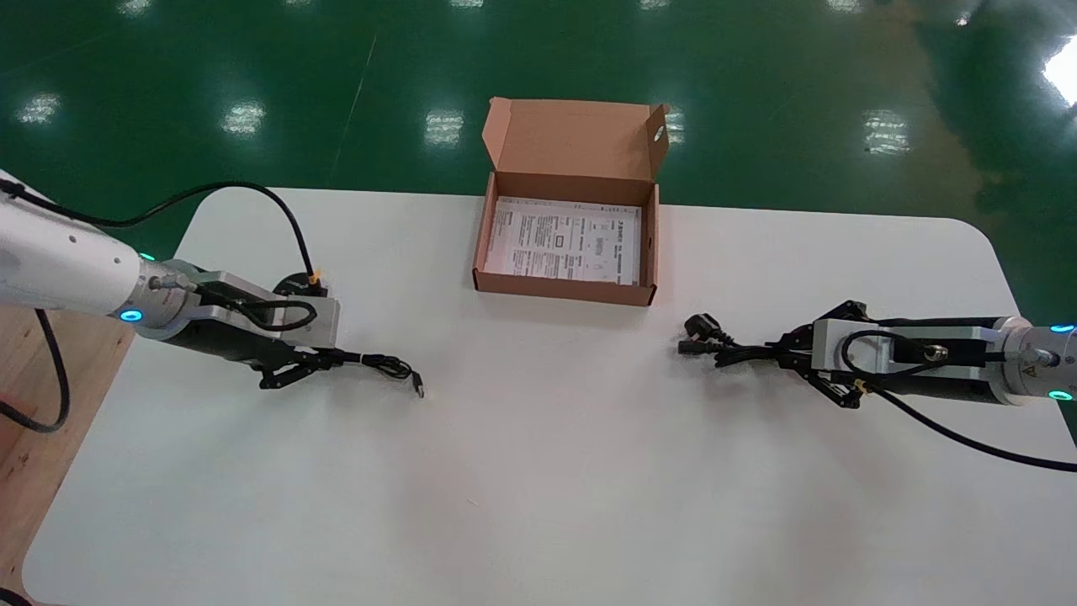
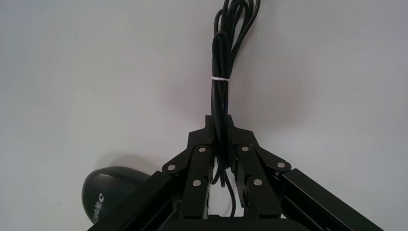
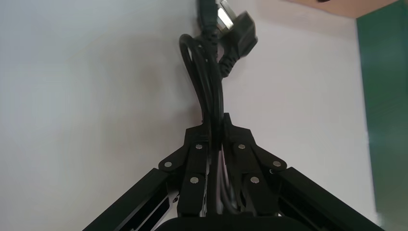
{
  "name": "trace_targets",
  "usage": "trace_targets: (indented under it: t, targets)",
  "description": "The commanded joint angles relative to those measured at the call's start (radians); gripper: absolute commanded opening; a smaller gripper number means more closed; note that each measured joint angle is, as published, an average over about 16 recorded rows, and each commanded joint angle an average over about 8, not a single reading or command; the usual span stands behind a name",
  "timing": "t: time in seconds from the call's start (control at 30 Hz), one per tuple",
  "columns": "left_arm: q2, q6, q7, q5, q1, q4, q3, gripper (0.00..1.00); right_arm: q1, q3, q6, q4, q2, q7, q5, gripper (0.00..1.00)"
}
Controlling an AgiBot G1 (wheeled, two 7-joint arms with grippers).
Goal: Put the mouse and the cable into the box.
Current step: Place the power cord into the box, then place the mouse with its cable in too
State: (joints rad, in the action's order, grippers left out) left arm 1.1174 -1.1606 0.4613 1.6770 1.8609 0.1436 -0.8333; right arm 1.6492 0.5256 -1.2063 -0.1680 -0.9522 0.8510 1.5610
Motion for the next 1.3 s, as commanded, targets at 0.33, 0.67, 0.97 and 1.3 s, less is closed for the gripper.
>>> trace_targets:
  t: [0.33, 0.67, 0.97, 1.3]
  targets:
    - [-0.137, 0.133, 0.006, -0.233, 0.125, 0.220, 0.185, 0.00, 0.092, -0.030, 0.118, -0.113, -0.086, -0.059, -0.031, 0.00]
    - [-0.081, 0.261, 0.054, -0.369, 0.083, 0.451, 0.284, 0.00, 0.040, -0.014, 0.363, -0.168, -0.305, -0.019, 0.000, 0.00]
    - [-0.038, 0.266, 0.036, -0.368, 0.058, 0.529, 0.270, 0.00, 0.007, 0.007, 0.444, -0.133, -0.400, 0.066, -0.001, 0.00]
    - [-0.052, 0.265, 0.009, -0.340, 0.061, 0.580, 0.253, 0.00, -0.003, 0.061, 0.439, -0.103, -0.409, 0.097, -0.037, 0.14]
